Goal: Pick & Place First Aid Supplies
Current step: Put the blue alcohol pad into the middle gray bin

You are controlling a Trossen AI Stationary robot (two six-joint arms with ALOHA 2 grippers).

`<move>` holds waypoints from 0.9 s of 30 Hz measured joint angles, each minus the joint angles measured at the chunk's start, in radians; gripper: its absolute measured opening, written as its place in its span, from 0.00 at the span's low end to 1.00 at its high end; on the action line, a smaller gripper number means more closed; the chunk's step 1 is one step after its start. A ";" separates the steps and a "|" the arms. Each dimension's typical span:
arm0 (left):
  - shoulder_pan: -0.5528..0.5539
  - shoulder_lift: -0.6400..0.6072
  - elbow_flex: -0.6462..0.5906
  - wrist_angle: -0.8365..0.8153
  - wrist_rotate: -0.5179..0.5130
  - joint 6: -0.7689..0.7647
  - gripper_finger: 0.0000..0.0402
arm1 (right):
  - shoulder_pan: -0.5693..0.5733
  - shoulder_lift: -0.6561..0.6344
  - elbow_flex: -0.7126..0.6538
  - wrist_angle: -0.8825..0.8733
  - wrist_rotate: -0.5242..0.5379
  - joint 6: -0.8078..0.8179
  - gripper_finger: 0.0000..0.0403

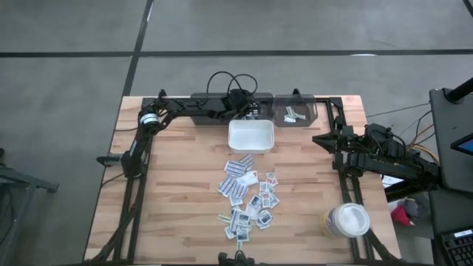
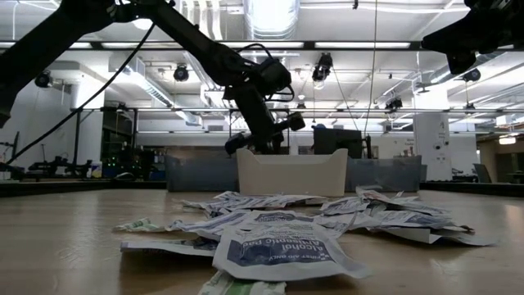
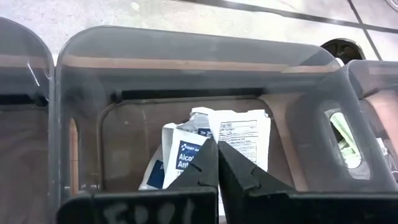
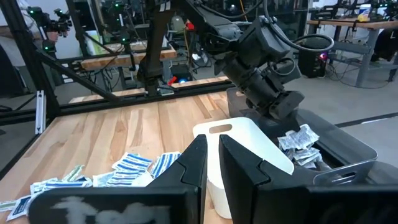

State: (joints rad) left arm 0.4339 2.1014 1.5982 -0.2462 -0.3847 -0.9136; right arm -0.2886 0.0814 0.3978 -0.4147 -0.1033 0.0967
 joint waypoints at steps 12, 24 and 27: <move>0.001 -0.010 0.000 0.001 0.000 0.002 0.24 | 0.000 0.000 0.000 0.000 0.000 0.000 0.10; -0.081 -0.155 0.093 0.001 0.340 0.415 0.31 | 0.000 0.000 0.000 0.000 0.000 0.000 0.10; -0.145 -0.194 0.090 -0.005 0.405 0.477 0.31 | 0.000 0.000 0.000 0.001 -0.001 0.000 0.10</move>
State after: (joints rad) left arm 0.2894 1.9077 1.6878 -0.2508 0.0207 -0.4366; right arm -0.2889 0.0814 0.3977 -0.4141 -0.1039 0.0971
